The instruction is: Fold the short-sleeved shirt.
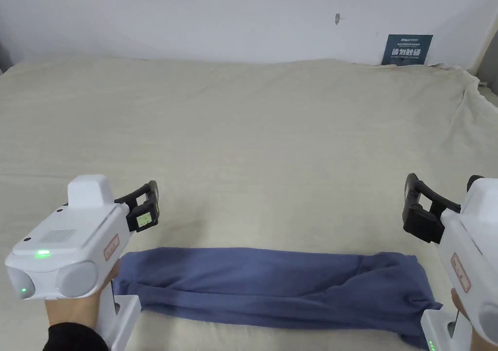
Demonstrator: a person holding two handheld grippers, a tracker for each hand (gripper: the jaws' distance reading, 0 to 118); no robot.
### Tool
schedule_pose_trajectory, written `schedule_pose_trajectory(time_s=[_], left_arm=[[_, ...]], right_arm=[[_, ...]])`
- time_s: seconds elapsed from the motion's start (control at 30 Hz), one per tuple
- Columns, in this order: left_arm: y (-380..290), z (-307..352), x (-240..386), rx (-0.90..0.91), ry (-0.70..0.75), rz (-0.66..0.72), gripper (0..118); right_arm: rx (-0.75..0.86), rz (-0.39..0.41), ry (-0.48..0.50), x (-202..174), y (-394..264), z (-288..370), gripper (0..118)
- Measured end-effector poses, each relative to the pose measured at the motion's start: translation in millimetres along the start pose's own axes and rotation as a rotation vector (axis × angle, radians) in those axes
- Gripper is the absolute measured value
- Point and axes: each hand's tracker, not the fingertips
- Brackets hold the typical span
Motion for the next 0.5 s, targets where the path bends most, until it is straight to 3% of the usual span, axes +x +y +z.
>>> schedule_pose_trajectory(time_s=[0.03, 0.1, 0.13, 0.17, 0.5], left_arm=[[-1, 2, 3, 0.023, -0.003, -0.017, 69], [-4, 5, 9, 0.06, -0.019, -0.041, 31], [-5, 6, 11, 0.062, -0.022, -0.052, 12], [-6, 7, 13, 0.061, -0.029, -0.053, 0], [-6, 5, 6, 0.021, -0.062, -0.026, 0]], right_arm=[[0.008, 0.007, -0.011, -4, 0, 1, 71], [0.018, 0.008, -0.022, -7, -3, 2, 49], [0.022, 0.008, -0.025, -8, -4, 3, 34], [0.026, 0.006, -0.028, -14, -2, 6, 2], [0.025, -0.01, -0.016, -21, 1, 13, 0]])
